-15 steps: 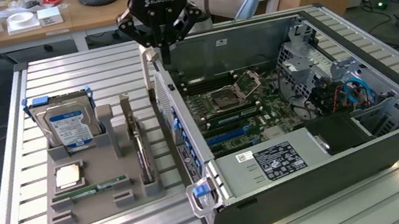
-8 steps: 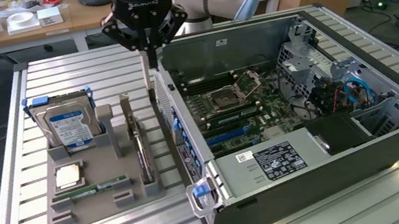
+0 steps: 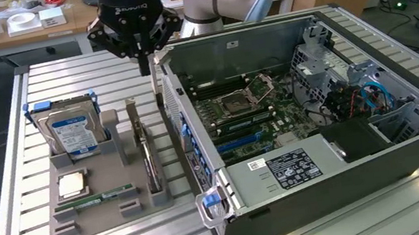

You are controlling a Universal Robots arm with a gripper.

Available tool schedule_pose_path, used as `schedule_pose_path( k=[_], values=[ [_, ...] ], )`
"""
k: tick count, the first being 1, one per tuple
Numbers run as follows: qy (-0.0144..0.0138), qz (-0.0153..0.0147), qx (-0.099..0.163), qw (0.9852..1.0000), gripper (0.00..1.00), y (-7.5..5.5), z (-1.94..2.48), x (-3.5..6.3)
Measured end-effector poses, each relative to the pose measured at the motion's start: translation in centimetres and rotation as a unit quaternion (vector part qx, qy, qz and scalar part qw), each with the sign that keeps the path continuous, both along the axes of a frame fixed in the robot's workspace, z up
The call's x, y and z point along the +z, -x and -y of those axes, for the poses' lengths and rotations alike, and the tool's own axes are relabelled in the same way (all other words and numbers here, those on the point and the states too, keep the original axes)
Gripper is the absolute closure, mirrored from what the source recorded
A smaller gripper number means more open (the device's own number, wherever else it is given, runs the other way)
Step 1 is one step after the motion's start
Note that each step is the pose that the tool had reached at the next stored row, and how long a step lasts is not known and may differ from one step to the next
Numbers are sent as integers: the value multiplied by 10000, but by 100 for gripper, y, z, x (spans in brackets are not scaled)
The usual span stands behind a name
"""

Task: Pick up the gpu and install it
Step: 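Reach for the gpu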

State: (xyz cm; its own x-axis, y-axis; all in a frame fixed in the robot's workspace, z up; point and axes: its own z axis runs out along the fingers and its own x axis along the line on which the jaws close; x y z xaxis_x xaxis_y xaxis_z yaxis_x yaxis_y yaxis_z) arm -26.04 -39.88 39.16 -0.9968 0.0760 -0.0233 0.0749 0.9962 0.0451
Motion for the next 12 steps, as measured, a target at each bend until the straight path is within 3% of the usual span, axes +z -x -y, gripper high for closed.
schedule_pose_path(
  k=[12],
  values=[
    [0,0,-2,10000,89,157,0,-10]
  ],
)
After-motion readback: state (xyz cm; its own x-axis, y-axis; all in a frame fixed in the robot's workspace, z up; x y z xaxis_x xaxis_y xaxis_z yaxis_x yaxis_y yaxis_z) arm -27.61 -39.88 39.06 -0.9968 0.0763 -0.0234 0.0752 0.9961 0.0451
